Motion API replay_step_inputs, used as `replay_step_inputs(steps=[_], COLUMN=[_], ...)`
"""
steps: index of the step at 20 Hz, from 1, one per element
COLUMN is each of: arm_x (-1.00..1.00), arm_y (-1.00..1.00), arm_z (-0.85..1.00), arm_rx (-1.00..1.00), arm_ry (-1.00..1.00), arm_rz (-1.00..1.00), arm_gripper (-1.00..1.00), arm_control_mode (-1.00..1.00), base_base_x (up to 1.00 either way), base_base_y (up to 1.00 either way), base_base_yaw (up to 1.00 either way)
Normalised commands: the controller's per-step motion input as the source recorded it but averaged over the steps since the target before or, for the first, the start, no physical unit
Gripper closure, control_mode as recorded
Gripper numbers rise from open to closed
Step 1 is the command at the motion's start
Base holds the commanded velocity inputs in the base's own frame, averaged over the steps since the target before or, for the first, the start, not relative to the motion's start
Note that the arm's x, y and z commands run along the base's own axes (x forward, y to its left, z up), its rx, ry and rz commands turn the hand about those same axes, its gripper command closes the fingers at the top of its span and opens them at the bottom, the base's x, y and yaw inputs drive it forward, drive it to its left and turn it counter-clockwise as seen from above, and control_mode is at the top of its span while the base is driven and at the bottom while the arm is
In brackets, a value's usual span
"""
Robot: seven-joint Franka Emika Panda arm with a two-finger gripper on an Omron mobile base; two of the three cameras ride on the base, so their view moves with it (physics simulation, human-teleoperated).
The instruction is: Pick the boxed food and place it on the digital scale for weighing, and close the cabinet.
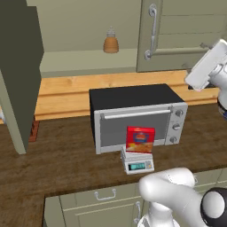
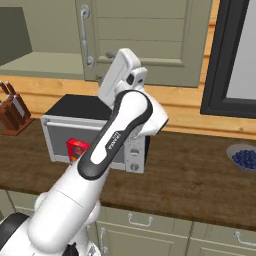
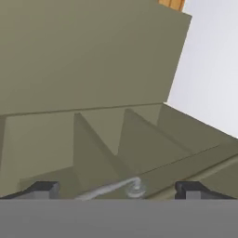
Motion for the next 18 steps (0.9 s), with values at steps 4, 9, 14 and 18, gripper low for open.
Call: replay_step_inputs(steps=[4,9,14,18], arm_x=[-0.40,-0.18,0.00,-0.16], arm_y=[0.59,0.55,0.21,0.34], arm_z=[-0.32,-0.28,-0.25,-0.37], arm_rx=[0.02,0.01,0.02,0.01], arm_ry=[-0.14,-0.28,-0.12,-0.11], arm_rz=[0.00,0.00,0.00,0.00], arm_gripper=[-1.00,-1.00,-1.00,-1.00], arm_control_mode=[-1.00,-1.00,-1.00,-1.00], base_base_x=[0.00,0.00,0.00,0.00], base_base_y=[0.00,0.00,0.00,0.00], base_base_yaw=[0.00,0.00,0.00,0.00])
